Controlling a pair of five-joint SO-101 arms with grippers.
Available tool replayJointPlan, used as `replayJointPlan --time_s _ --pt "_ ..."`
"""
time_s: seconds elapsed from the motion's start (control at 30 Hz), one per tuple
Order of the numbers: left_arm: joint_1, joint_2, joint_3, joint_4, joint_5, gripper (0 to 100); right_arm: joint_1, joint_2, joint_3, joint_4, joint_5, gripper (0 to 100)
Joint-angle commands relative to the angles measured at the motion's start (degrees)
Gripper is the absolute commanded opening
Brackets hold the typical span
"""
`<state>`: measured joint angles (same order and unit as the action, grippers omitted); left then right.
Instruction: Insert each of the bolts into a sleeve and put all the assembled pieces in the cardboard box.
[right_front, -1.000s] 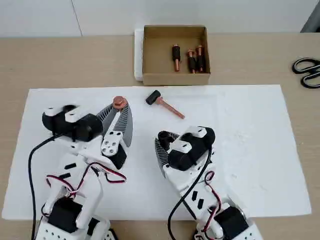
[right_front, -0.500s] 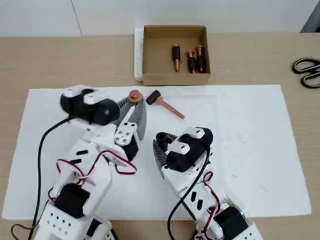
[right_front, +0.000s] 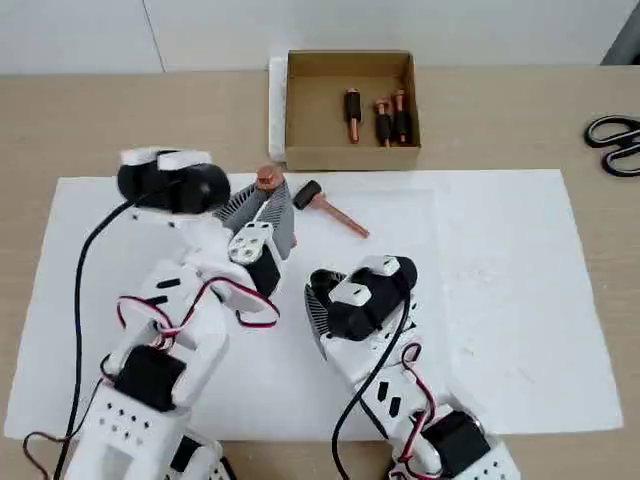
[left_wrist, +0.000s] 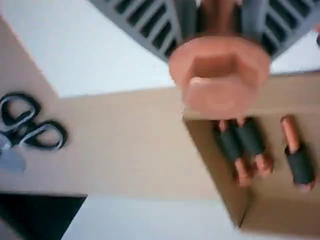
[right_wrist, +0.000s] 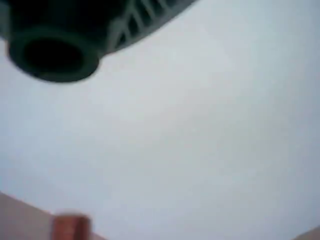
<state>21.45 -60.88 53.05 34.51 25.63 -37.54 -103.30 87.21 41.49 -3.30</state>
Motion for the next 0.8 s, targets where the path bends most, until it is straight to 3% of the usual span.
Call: replayJointPlan --time_s 0.0,0.13,0.77 --pt "1.9 4.7 -5.4 1.6 0.3 1 -0.3 -0.7 -0.4 -1.8 -0.1 0.4" --pt "4.5 8.0 -9.3 5.5 0.3 1 -0.2 -0.7 -0.4 -1.8 -0.1 0.4" --pt "7.4 3.2 -7.8 8.3 0.1 1 0.0 -0.7 -0.4 -1.8 -0.1 0.4"
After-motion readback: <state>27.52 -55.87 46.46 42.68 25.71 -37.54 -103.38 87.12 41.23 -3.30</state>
